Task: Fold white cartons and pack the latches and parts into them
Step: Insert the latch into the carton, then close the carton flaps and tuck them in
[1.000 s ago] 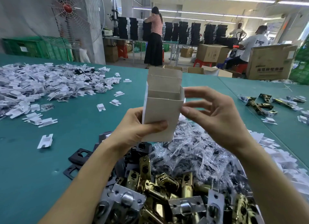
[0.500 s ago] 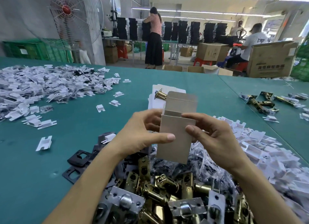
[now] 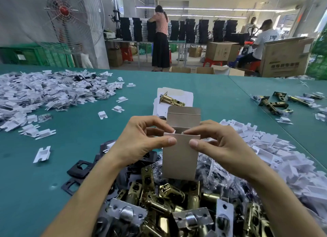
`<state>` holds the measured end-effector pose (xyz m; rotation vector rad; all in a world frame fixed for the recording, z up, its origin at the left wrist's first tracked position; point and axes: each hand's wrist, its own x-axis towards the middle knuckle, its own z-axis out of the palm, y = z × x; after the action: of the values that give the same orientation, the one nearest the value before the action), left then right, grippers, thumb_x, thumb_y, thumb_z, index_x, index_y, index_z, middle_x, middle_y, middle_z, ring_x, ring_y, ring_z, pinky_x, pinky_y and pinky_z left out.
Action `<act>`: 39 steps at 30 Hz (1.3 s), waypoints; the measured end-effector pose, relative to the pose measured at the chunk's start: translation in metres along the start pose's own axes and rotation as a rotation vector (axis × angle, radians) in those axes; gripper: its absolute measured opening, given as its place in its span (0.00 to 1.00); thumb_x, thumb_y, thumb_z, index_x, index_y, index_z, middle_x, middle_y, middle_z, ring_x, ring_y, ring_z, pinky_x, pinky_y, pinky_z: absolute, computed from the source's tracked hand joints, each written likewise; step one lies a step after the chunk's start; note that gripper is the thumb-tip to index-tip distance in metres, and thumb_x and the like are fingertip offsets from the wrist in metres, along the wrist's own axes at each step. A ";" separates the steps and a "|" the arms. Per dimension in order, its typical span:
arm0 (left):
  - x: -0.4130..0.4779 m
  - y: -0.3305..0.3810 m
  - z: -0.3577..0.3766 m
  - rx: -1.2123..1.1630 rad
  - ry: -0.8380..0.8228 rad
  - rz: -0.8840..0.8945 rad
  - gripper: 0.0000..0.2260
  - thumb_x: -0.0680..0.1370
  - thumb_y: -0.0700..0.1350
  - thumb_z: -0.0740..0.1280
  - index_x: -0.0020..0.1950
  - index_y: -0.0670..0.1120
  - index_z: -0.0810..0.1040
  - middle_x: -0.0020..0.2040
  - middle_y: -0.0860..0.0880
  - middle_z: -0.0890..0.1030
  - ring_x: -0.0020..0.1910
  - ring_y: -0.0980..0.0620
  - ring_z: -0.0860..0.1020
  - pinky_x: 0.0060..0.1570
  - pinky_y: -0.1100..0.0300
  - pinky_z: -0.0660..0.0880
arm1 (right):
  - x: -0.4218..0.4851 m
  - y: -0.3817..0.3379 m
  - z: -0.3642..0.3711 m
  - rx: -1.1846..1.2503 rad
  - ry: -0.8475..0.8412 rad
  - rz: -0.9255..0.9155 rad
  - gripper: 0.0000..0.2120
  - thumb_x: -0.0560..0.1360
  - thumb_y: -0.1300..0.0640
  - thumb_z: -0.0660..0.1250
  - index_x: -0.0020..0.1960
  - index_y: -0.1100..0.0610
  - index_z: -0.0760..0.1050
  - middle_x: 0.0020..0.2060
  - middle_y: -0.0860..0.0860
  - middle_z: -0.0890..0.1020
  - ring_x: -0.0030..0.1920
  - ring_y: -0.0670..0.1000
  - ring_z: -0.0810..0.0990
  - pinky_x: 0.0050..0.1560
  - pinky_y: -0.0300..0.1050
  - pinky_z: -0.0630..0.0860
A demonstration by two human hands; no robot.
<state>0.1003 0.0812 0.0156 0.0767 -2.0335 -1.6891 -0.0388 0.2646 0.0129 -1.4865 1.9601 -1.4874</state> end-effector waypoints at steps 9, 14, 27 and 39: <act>0.000 -0.002 -0.001 -0.029 0.001 -0.018 0.09 0.62 0.39 0.79 0.39 0.45 0.85 0.49 0.40 0.86 0.48 0.44 0.86 0.46 0.54 0.83 | 0.003 -0.015 0.014 0.236 0.192 -0.119 0.12 0.75 0.43 0.67 0.52 0.48 0.83 0.46 0.45 0.86 0.48 0.47 0.85 0.48 0.42 0.81; -0.001 -0.002 -0.001 -0.029 0.034 0.009 0.13 0.61 0.37 0.81 0.36 0.50 0.80 0.49 0.41 0.86 0.48 0.40 0.85 0.46 0.48 0.83 | 0.003 -0.014 0.017 0.094 0.269 -0.087 0.09 0.69 0.47 0.73 0.47 0.48 0.84 0.44 0.45 0.87 0.46 0.48 0.85 0.46 0.47 0.82; -0.001 0.005 0.001 0.039 -0.002 -0.011 0.22 0.59 0.38 0.83 0.48 0.47 0.79 0.44 0.42 0.84 0.40 0.45 0.84 0.40 0.59 0.80 | 0.004 -0.020 0.012 -0.114 0.299 -0.119 0.06 0.72 0.59 0.76 0.42 0.49 0.83 0.38 0.41 0.85 0.40 0.44 0.84 0.41 0.32 0.75; 0.000 0.002 0.004 -0.025 0.037 0.033 0.09 0.68 0.46 0.80 0.46 0.48 0.85 0.49 0.38 0.85 0.46 0.43 0.85 0.44 0.51 0.83 | -0.001 -0.025 -0.004 -0.198 0.136 -0.059 0.05 0.74 0.58 0.73 0.45 0.48 0.84 0.43 0.42 0.86 0.49 0.44 0.84 0.48 0.53 0.82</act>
<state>0.0993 0.0857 0.0170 0.0649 -1.9763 -1.6799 -0.0267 0.2690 0.0348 -1.5716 2.2182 -1.4917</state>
